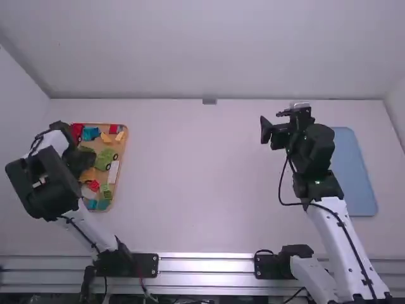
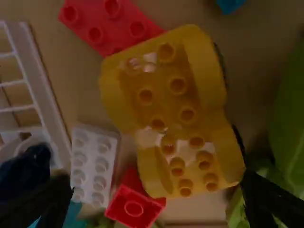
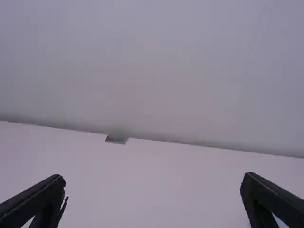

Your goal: Assemble lego blocks to make yellow taxi

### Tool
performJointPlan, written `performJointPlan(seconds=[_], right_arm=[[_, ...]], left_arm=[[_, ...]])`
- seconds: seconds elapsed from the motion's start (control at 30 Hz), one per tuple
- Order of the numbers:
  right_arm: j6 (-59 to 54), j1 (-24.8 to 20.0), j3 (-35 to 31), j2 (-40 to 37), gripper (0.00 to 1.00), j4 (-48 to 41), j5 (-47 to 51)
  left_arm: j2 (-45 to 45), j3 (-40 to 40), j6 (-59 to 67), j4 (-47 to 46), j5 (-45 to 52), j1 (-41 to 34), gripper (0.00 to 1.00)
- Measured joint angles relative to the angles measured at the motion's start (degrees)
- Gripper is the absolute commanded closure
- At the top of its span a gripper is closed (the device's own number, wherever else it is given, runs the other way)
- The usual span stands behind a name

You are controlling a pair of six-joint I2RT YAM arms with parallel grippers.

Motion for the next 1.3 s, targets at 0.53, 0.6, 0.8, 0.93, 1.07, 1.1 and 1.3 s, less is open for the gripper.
performJointPlan(seconds=[0.53, 0.6, 0.8, 0.93, 1.07, 1.1, 1.3], right_arm=[[-0.13, 0.0, 0.0, 0.0, 0.01, 0.61, 0.0], [-0.02, -0.02, 0.0, 0.0, 0.01, 0.61, -0.13], [-0.13, 0.0, 0.0, 0.0, 0.01, 0.37, -0.17], [-0.04, 0.0, 0.0, 0.0, 0.01, 0.42, -0.15], [-0.07, 0.0, 0.0, 0.0, 0.01, 0.5, -0.07], [-0.07, 0.0, 0.0, 0.0, 0.01, 0.48, -0.04], [-0.09, 0.0, 0.0, 0.0, 0.01, -0.13, -0.17]], left_arm=[[0.0, -4.85, -6.6, 7.8, 1.44, 0.46, 0.09], [0.02, -5.27, -8.31, 9.53, 1.11, 0.48, 0.09], [-0.31, -7.08, -12.72, 15.37, 1.03, 0.48, 0.15], [-0.31, -8.5, -14.56, 16.22, 2.21, 0.48, 0.18], [-0.31, -8.59, -16.02, 16.28, 2.82, 0.48, 0.31], [-0.31, -8.61, -16.22, 16.22, 2.84, 0.48, 0.34], [-0.46, -8.07, -17.64, 15.06, 2.78, 0.48, 0.53]])
